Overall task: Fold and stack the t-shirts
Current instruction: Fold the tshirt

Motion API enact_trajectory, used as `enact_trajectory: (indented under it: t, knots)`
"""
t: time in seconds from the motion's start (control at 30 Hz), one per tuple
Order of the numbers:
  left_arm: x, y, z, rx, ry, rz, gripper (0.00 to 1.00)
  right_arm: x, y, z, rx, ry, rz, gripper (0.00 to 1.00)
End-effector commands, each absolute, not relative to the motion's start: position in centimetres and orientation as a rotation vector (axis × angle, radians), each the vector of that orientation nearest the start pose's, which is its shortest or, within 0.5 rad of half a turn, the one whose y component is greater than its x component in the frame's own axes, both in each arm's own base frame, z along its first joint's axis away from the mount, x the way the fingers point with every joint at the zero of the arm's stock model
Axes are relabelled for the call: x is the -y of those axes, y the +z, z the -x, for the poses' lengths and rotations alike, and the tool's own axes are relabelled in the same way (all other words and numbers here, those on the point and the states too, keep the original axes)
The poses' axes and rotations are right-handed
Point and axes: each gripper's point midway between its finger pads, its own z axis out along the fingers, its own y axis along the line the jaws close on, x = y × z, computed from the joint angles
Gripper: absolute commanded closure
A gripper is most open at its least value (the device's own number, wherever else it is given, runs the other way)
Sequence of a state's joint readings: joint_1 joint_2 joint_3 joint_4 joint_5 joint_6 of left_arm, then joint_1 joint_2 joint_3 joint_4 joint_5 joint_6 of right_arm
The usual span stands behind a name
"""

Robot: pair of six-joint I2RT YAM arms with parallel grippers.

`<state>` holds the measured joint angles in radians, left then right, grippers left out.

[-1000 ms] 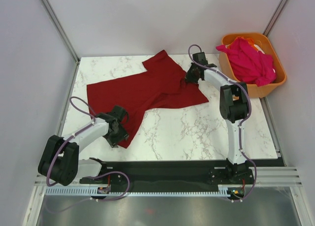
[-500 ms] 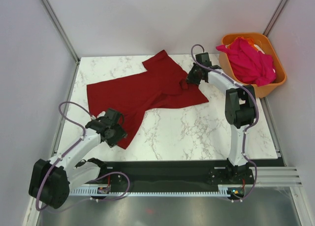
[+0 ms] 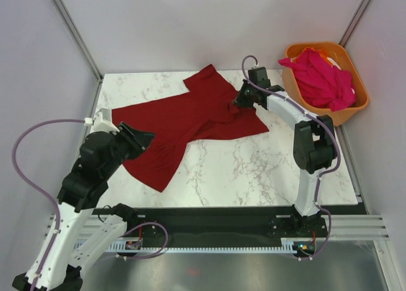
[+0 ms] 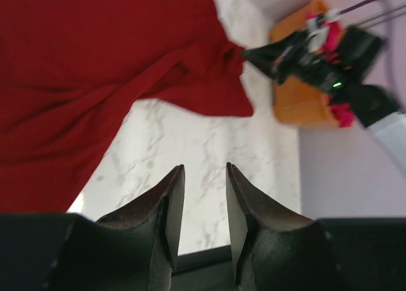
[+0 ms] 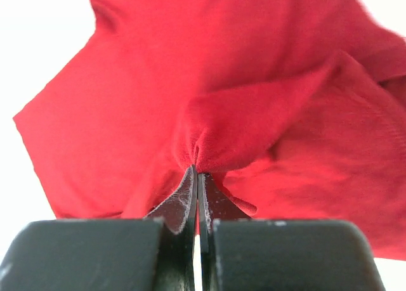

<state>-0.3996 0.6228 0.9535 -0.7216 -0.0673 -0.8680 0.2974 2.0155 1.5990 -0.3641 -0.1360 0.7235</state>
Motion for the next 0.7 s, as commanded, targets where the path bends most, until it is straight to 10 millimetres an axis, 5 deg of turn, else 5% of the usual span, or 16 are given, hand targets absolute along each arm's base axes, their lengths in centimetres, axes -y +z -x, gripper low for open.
enact_trajectory:
  t: [0.0,0.07,0.13,0.17,0.2,0.23,0.3,0.37,0.4,0.47,0.5,0.67]
  knots:
    - [11.3,33.8,-21.3,-1.851,-0.795,0.412,0.6,-22.2,16.6,-49.1,-2.287,0.717,-0.35,1.0]
    - [11.2,34.3,-20.9,-1.831,-0.804,0.408,0.6,-22.3,17.0,-48.9,-2.282,0.72,-0.344,1.0]
    - [11.3,32.2,-21.1,-1.876,-0.784,0.416,0.6,-22.2,17.4,-48.5,-2.276,0.721,-0.344,1.0]
    - [10.6,29.0,-20.4,-1.993,-0.614,0.196,0.01,-22.1,17.5,-48.5,-2.271,0.715,-0.345,1.0]
    - [10.8,27.7,-20.5,-2.034,-0.61,0.199,0.97,-22.0,17.4,-48.2,-2.275,0.712,-0.347,1.0]
    - [11.1,25.5,-20.4,-2.101,-0.606,0.217,0.77,-21.9,17.4,-48.1,-2.276,0.709,-0.346,1.0]
    - [12.1,21.5,-20.4,-2.262,-0.613,0.234,0.01,-21.7,16.9,-47.6,-2.287,0.697,-0.349,1.0]
    - [12.7,17.0,-19.7,-2.42,-0.607,0.29,0.0,-21.6,16.6,-47.4,-2.293,0.691,-0.348,1.0]
    - [13.0,15.2,-19.8,-2.481,-0.593,0.317,0.06,-21.5,16.5,-47.2,-2.297,0.687,-0.348,1.0]
    - [12.5,12.1,-19.4,-2.552,-0.54,0.395,0.48,-21.4,16.2,-47.0,-2.304,0.682,-0.344,1.0]
    - [12.5,11.2,-19.5,-2.569,-0.523,0.416,0.81,-21.3,16.3,-46.9,-2.301,0.681,-0.343,1.0]
    - [12.4,9.9,-19.2,-2.619,-0.491,0.427,0.81,-21.0,16.6,-46.5,-2.296,0.664,-0.329,1.0]
